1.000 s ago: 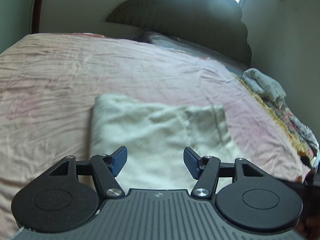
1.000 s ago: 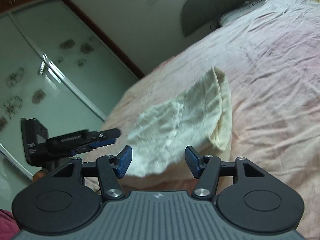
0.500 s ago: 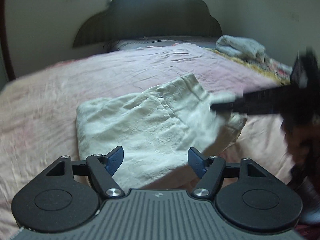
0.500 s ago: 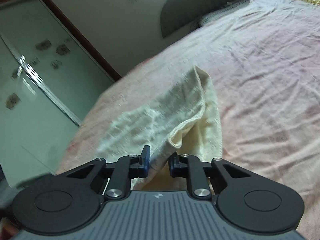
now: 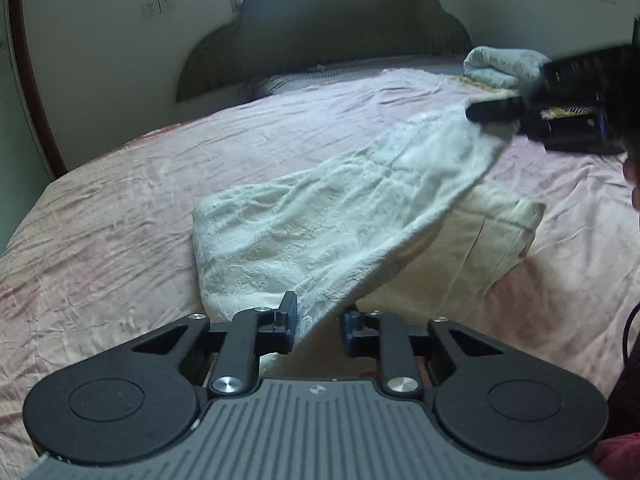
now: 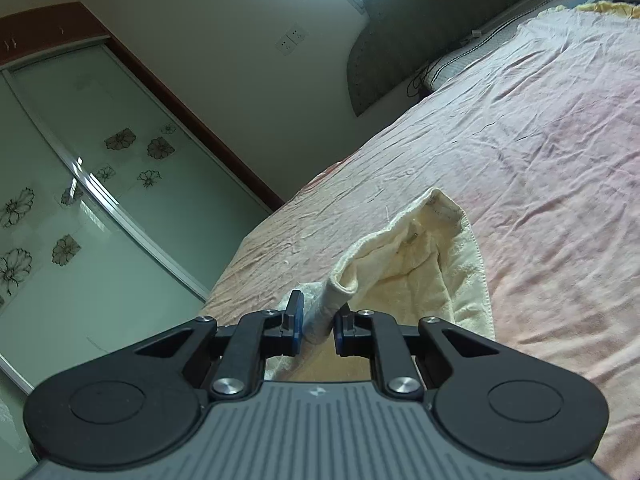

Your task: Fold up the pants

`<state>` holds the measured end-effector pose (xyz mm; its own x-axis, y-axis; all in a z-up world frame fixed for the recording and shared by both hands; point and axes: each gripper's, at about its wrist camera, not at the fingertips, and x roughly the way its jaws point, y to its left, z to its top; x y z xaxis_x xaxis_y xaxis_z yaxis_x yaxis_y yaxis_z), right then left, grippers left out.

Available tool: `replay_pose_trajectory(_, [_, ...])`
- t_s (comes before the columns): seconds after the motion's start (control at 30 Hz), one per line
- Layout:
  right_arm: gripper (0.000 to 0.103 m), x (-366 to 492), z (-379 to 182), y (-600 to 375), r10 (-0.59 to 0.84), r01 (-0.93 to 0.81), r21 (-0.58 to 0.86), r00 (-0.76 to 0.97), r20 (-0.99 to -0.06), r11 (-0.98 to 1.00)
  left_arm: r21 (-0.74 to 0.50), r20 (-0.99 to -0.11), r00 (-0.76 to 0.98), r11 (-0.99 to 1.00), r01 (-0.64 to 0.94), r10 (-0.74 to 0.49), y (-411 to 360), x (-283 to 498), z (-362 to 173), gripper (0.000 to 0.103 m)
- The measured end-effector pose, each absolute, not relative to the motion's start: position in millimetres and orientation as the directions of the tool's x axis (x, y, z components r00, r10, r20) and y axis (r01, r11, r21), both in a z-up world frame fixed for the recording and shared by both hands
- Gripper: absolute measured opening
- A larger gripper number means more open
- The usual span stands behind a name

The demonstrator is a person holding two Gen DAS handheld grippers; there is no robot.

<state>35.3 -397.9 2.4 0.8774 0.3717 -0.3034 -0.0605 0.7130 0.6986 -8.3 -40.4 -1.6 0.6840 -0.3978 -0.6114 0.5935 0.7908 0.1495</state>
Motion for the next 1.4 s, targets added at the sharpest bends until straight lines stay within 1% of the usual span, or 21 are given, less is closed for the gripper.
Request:
replay_pose_trajectory(0.17, [0.015,19.0,-22.4,-405.6,0.346,0.023,0.706,0.860,-0.375,0.707,0.147,-0.648,0.639,0.754,0.640,-0.415,-45.0,-8.7,-15.2,0.021])
replay_pose_trajectory(0.3, [0.014,20.8,-51.5,-401.1,0.310,0.114,0.661,0.816,-0.488,0.742,0.170,-0.661,0.624,0.727,0.666,-0.417,-46.3,-9.2,-21.4,0.020])
replay_pose_trajectory(0.33, [0.014,22.4,-52.5,-398.4,0.313,0.111,0.647,0.806,-0.502,0.754,0.154,-0.666,0.610,0.721,0.675,-0.429,-44.8,-8.1,-20.5,0.032])
replay_pose_trajectory(0.37, [0.014,22.5,-50.7,-397.5,0.311,0.106,0.639,0.805,-0.505,0.762,0.131,-0.672,0.592,0.715,0.686,-0.445,-41.8,-7.4,-18.1,0.034])
replay_pose_trajectory(0.4, [0.016,21.7,-47.8,-398.9,0.310,0.106,0.638,0.806,-0.504,0.762,0.106,-0.675,0.576,0.712,0.694,-0.461,-38.3,-6.3,-15.0,0.041])
replay_pose_trajectory(0.47, [0.027,17.6,-38.8,-401.4,0.291,0.113,0.623,0.810,-0.509,0.774,0.054,-0.673,0.547,0.705,0.707,-0.498,-29.2,-6.5,-5.6,0.054])
replay_pose_trajectory(0.5, [0.030,13.7,-31.6,-401.5,0.262,0.120,0.601,0.820,-0.509,0.790,0.019,-0.663,0.533,0.700,0.713,-0.525,-23.4,-7.2,0.5,0.064])
replay_pose_trajectory(0.53, [0.036,7.6,-23.0,-401.6,0.202,0.141,0.561,0.839,-0.505,0.816,-0.025,-0.646,0.521,0.697,0.717,-0.558,-17.7,-6.4,7.8,0.070])
replay_pose_trajectory(0.57, [0.041,2.2,-12.5,-400.2,0.108,0.184,0.496,0.858,-0.502,0.848,-0.070,-0.627,0.510,0.695,0.715,-0.588,-12.3,-3.6,13.7,0.072])
replay_pose_trajectory(0.6, [0.041,-0.7,-1.0,-395.9,0.015,0.219,0.414,0.871,-0.492,0.884,-0.115,-0.611,0.503,0.697,0.708,-0.612,-8.9,0.0,19.4,0.074])
replay_pose_trajectory(0.67, [0.041,0.6,16.8,-379.8,-0.053,0.192,0.272,0.892,-0.449,0.943,-0.194,-0.583,0.510,0.718,0.668,-0.632,-7.0,11.1,27.5,0.075])
replay_pose_trajectory(0.73, [0.040,12.0,21.1,-360.4,0.023,0.085,0.217,0.892,-0.452,0.972,-0.223,-0.603,0.539,0.773,0.593,-0.588,-9.7,29.9,25.0,0.075])
replay_pose_trajectory(0.83, [0.039,31.3,4.0,-336.0,0.121,-0.024,0.188,0.842,-0.526,0.982,-0.154,-0.678,0.545,0.820,0.551,-0.493,-23.8,42.1,1.1,0.073])
replay_pose_trajectory(0.9, [0.038,37.2,-14.7,-330.6,0.091,-0.010,0.139,0.798,-0.595,0.990,-0.107,-0.720,0.528,0.823,0.558,-0.451,-31.3,37.0,-11.2,0.072])
replay_pose_trajectory(0.97, [0.038,32.0,-22.1,-329.2,0.022,0.034,0.079,0.788,-0.615,0.996,-0.079,-0.702,0.554,0.822,0.564,-0.448,-33.7,27.3,-5.4,0.074])
replay_pose_trajectory(1.0, [0.039,27.8,-19.2,-327.1,0.002,0.049,0.067,0.795,-0.607,0.997,-0.094,-0.690,0.555,0.818,0.567,-0.465,-34.7,27.1,0.1,0.074])
replay_pose_trajectory(1.07, [0.041,27.4,-7.9,-322.5,0.037,0.021,0.094,0.820,-0.572,0.995,-0.135,-0.664,0.566,0.824,0.551,-0.488,-36.6,33.6,8.6,0.077])
replay_pose_trajectory(1.13, [0.040,32.8,-1.2,-315.6,0.087,-0.029,0.114,0.830,-0.551,0.993,-0.117,-0.664,0.595,0.849,0.515,-0.453,-42.4,42.7,9.1,0.081])
replay_pose_trajectory(1.2, [0.040,42.3,-4.6,-308.6,0.081,-0.042,0.081,0.820,-0.566,0.996,-0.074,-0.687,0.619,0.884,0.462,-0.381,-49.2,47.9,6.8,0.081])
replay_pose_trajectory(1.3, [0.038,45.9,-18.2,-305.5,0.043,-0.028,0.035,0.789,-0.612,0.999,-0.093,-0.715,0.605,0.905,0.415,-0.350,-51.0,51.4,1.7,0.081])
replay_pose_trajectory(1.4, [0.039,37.4,-20.0,-309.6,0.044,-0.003,0.068,0.794,-0.606,0.998,-0.082,-0.730,0.606,0.921,0.381,-0.315,-53.9,49.2,-2.4,0.081])
